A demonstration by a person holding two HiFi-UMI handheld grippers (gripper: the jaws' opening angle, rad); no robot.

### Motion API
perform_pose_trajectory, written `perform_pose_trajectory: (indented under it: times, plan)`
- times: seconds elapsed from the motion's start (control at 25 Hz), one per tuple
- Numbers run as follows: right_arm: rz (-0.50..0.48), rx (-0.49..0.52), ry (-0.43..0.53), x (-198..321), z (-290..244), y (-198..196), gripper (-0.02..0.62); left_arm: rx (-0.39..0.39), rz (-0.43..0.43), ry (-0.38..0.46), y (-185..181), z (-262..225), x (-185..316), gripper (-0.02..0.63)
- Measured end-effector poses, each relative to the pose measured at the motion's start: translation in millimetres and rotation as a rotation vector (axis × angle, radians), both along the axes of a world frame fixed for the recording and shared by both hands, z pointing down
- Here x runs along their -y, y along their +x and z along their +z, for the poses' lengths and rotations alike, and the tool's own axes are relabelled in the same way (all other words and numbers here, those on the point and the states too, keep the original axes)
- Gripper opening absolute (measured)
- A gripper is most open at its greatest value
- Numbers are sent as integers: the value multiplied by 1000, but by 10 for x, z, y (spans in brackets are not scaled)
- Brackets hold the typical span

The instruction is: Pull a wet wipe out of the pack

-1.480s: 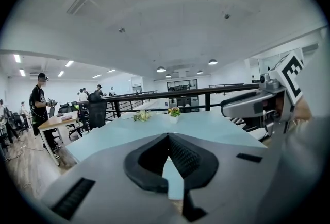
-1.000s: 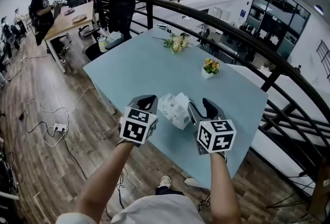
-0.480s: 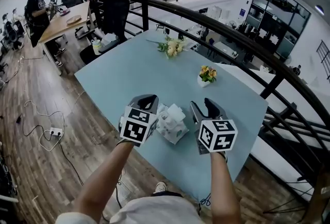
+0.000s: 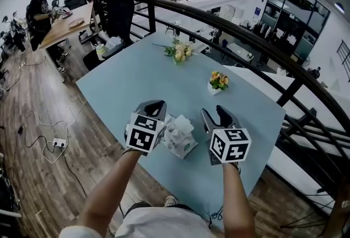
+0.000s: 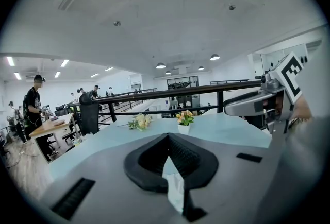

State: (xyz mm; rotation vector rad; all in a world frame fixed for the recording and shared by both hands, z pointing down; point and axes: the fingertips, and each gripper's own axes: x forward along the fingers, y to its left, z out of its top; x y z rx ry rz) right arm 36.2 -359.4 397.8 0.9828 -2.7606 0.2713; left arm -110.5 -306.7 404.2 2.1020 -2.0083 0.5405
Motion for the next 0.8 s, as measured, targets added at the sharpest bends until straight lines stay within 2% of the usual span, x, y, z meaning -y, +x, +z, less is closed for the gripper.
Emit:
perform_pose_trajectory:
  times: [0.36,0.8]
  plan:
    - [49,-5,3,90,94,17,211,-3,52,3,-32,105,180,-3]
    - [196,-19,-21,98,121,-155,210,-6,216,-31,-233,204,380,-3]
